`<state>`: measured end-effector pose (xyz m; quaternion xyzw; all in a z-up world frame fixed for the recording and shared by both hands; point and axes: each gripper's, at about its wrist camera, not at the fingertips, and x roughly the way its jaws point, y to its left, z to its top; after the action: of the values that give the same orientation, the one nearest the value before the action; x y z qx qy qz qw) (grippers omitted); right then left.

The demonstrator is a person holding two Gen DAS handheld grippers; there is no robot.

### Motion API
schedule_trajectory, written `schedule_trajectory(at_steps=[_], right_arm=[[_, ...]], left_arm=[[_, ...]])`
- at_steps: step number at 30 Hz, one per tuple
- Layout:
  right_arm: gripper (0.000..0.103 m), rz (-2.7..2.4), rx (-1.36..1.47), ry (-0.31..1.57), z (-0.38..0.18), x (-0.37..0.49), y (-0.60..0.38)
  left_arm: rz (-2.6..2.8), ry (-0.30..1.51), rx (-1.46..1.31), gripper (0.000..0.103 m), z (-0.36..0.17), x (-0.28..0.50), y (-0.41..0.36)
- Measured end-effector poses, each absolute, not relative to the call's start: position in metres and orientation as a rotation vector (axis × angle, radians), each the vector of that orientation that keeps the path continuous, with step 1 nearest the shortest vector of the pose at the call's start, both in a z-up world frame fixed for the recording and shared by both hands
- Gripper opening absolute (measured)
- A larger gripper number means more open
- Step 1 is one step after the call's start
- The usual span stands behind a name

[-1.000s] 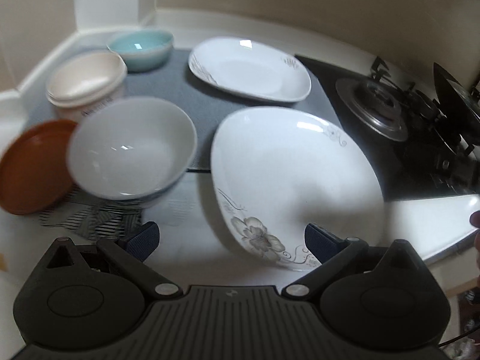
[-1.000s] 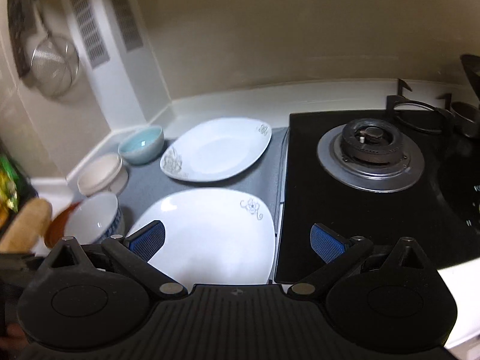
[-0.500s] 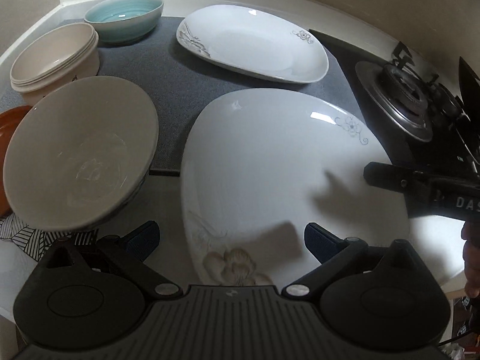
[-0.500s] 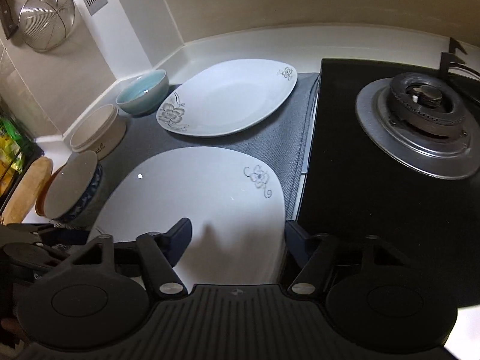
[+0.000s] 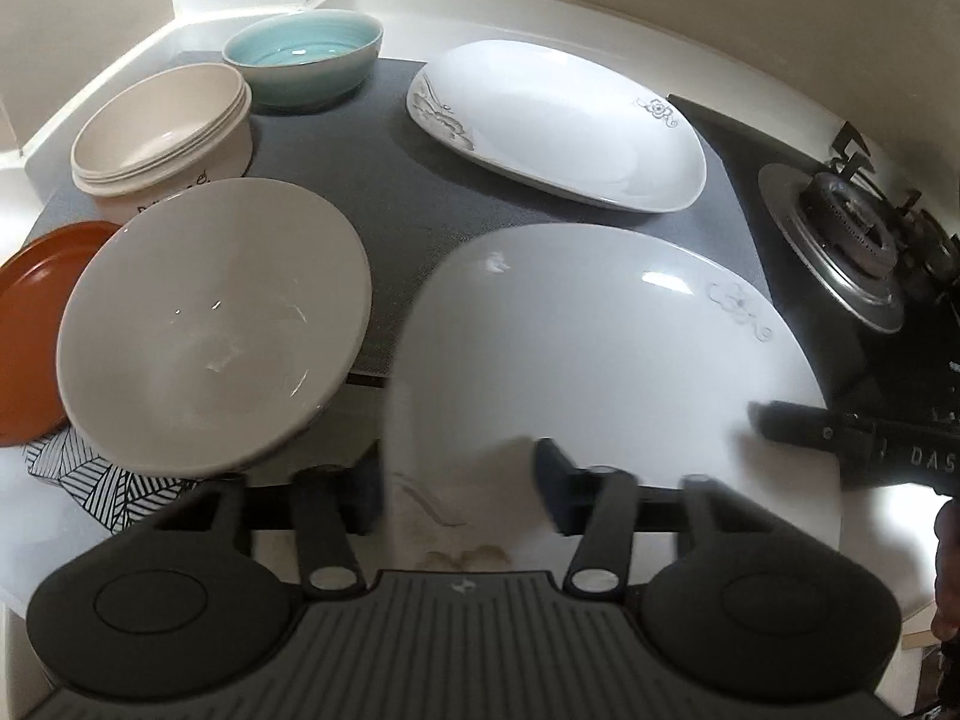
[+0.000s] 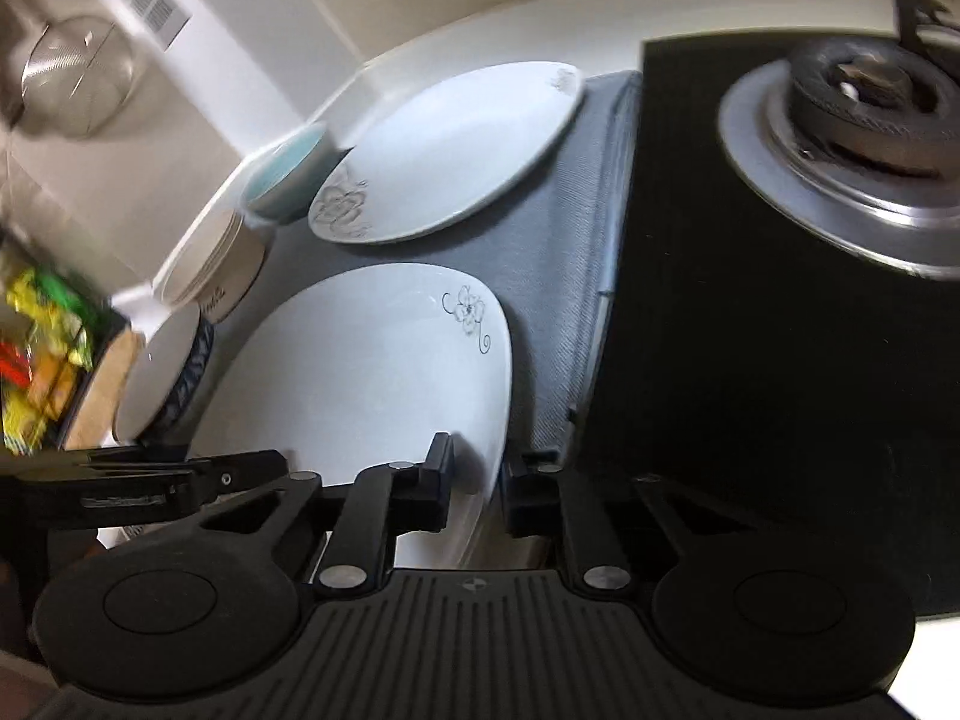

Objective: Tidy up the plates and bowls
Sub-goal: 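Close the left gripper on the large white square plate's rim while the right gripper grasps it too, then lift the white square plate with both grippers onto the other white plate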

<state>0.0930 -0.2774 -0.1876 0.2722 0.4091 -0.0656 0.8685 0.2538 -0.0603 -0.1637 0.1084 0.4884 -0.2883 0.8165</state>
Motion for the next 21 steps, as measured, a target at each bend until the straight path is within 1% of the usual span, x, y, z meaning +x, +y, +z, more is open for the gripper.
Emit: schedule_trajectory(at_steps=[2,8,17,21], right_arm=[[0.016,-0.145,0.545,0.856,-0.182,0.087,-0.277],[0.015,-0.189,0.543,0.844,-0.17,0.076,-0.29],[0.013,-0.2,0.535,0.748,-0.138,0.064,-0.309],[0.013,-0.198,0.535,0.714,-0.131,0.075,-0.321]], left_arm=[[-0.628,1.052,0.221,0.039,-0.162,0.252,-0.058],[-0.677,1.049,0.212,0.025,-0.153,0.248,-0.062],[-0.721,0.99,0.154,0.025,-0.127,0.257,-0.076],[-0.714,0.948,0.146,0.025,-0.117,0.269,-0.089]])
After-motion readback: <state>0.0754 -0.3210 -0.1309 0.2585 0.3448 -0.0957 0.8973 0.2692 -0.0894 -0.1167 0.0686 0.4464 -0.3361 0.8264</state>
